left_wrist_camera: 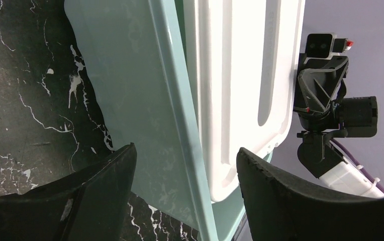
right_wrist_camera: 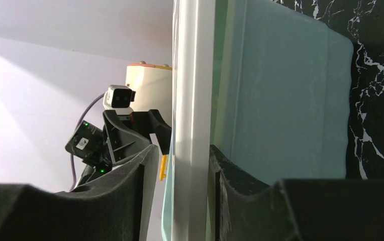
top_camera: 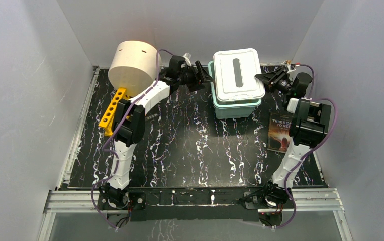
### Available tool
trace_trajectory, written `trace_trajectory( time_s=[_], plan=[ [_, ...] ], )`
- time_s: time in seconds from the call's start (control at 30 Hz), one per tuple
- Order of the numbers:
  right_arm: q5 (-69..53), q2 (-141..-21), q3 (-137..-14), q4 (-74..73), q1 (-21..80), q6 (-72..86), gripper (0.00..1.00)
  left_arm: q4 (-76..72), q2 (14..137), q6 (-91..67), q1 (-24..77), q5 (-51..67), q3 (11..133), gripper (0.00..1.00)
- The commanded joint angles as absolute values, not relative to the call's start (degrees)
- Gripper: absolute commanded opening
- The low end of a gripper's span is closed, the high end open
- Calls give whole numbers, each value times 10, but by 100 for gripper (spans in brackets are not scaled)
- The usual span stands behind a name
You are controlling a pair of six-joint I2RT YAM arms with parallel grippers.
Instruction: Organize the chemistry lab equipment
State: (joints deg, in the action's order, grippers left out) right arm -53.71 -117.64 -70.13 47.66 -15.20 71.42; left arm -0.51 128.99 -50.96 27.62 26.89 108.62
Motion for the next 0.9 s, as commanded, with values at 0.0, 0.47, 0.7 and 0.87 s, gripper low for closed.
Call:
trace_trajectory(
  time_s=[0.0, 0.47, 0.7, 0.87],
  plan=[
    [-534, -1135, -732, 419, -151, 648, 49, 18, 1276, -491, 279, 266, 1118, 72],
    [-502, -1090, -719, 279, -155, 510, 51, 11, 1285, -489, 279, 283, 1124, 73],
    [-494, -1071, -706, 251, -155, 468, 50, 36, 1310, -510, 286, 289, 1130, 62],
    [-500, -1064, -695, 235, -155, 431, 45, 39, 1314, -503, 293, 286, 1137, 55]
  ],
)
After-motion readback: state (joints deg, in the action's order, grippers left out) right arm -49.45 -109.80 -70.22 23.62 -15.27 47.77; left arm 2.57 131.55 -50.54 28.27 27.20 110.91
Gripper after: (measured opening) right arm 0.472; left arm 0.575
